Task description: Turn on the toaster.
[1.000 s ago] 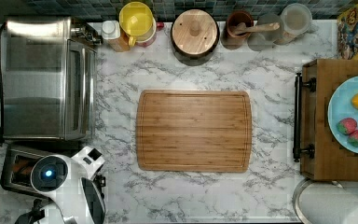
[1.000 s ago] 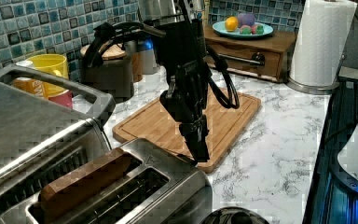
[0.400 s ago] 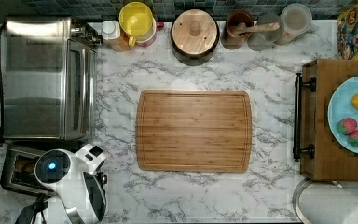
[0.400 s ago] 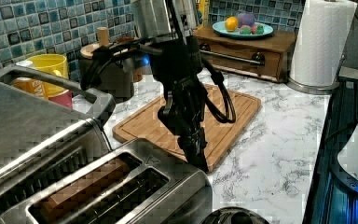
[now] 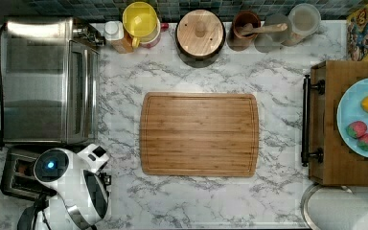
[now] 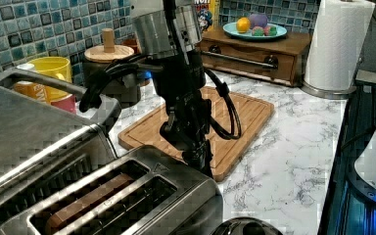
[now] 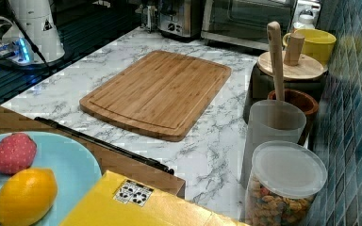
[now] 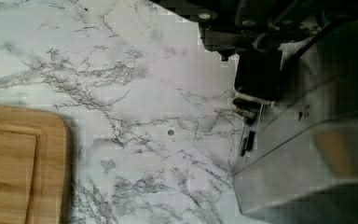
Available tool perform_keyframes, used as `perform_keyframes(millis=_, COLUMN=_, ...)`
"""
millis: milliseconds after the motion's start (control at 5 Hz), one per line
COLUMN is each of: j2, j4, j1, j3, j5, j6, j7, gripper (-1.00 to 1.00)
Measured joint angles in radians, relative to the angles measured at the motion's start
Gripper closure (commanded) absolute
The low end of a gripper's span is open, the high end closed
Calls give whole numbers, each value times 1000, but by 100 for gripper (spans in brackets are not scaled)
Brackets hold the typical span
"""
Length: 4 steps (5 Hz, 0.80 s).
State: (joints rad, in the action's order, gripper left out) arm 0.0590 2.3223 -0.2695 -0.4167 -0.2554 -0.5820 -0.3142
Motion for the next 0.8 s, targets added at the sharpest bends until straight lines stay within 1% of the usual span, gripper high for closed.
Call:
perform_keyframes(millis=200, j2=40, j4=-29, j1=4, j3=12, j5=14, j6=19, j7=54, gripper=100)
perform_keyframes(millis=400, j2=99, j4=-61, j1=7, j3=38, j5=14, j6=32, j7=56, gripper=100)
perform_keyframes(millis=600, j2=133, j4=-82, j1=20, j3=68, j5=-36, j6=35, j7=54, gripper=100)
perform_keyframes(millis=800, j2=190, j4=-105, j1=42, j3=73, j5=-36, j6=-26, j7=56, gripper=100)
